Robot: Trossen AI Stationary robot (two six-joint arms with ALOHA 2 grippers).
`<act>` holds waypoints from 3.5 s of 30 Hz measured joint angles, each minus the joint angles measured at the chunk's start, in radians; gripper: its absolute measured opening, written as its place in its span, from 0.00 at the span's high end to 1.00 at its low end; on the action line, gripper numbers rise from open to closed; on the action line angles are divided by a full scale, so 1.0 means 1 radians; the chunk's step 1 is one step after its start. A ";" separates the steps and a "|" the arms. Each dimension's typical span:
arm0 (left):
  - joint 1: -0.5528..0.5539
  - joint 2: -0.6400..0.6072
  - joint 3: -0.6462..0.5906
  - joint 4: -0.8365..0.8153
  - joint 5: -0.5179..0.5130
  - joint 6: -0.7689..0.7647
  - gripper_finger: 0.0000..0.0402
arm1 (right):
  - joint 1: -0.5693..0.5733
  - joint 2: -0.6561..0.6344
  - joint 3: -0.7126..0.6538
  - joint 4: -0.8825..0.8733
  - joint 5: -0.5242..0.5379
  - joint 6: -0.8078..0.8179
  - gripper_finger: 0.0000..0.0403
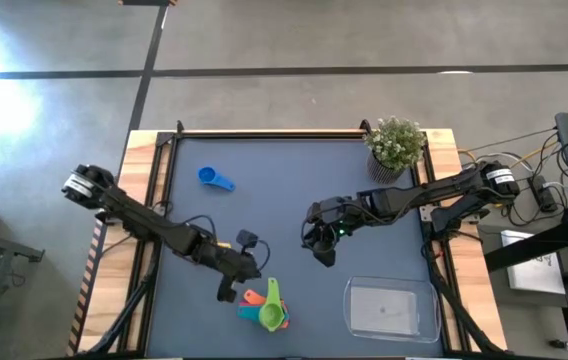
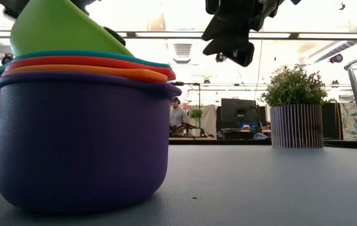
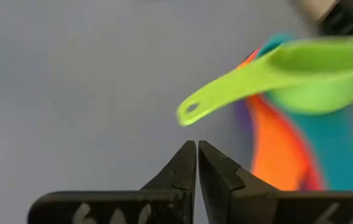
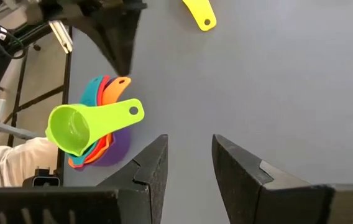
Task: Nest measuring cups in basket
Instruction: Stack the light green measuring cup on top of the light blue measuring cup
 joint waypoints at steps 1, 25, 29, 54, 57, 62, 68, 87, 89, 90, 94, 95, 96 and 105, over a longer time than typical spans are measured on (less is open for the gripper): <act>0.011 -0.016 0.000 0.002 0.037 -0.026 1.00 | 0.000 0.000 0.000 0.004 0.000 0.000 0.72; 0.074 0.000 -0.015 0.015 0.118 -0.024 0.61 | 0.213 0.276 0.039 0.106 0.340 -0.390 0.74; 0.096 0.012 -0.015 0.019 0.118 -0.010 0.57 | 0.220 0.346 0.053 0.169 0.364 -0.417 0.75; 0.120 0.041 -0.016 -0.063 0.163 -0.027 0.56 | 0.217 0.551 0.308 0.210 0.365 -0.455 0.76; 0.119 0.037 -0.016 -0.100 0.172 -0.039 0.56 | 0.217 0.551 0.328 0.213 0.362 -0.455 0.75; 0.109 0.021 -0.017 -0.126 0.173 -0.053 0.56 | 0.217 0.550 0.340 0.211 0.356 -0.453 0.76; 0.088 -0.025 -0.017 -0.132 0.177 -0.060 0.56 | 0.217 0.550 0.353 0.221 0.355 -0.430 0.78; 0.014 -0.190 -0.017 -0.129 0.162 -0.084 0.56 | 0.220 0.550 0.370 0.287 0.199 -0.363 0.78; 0.014 -0.181 -0.017 -0.123 0.151 -0.087 0.56 | 0.222 0.550 0.370 0.281 0.197 -0.373 0.77; 0.014 -0.174 -0.017 -0.122 0.146 -0.088 0.56 | 0.222 0.548 0.370 0.272 0.197 -0.377 0.77; 0.009 -0.127 -0.017 -0.122 0.143 -0.084 0.56 | 0.222 0.514 0.370 0.208 0.211 -0.377 0.79; 0.003 -0.116 -0.017 -0.123 0.143 -0.077 0.56 | 0.222 0.500 0.370 0.179 0.227 -0.375 0.79; -0.001 -0.104 -0.017 -0.120 0.143 -0.068 0.56 | 0.224 0.487 0.370 0.154 0.245 -0.371 0.80; 0.001 -0.076 -0.017 -0.095 0.189 -0.031 0.56 | 0.248 0.399 0.362 0.057 0.365 -0.360 0.80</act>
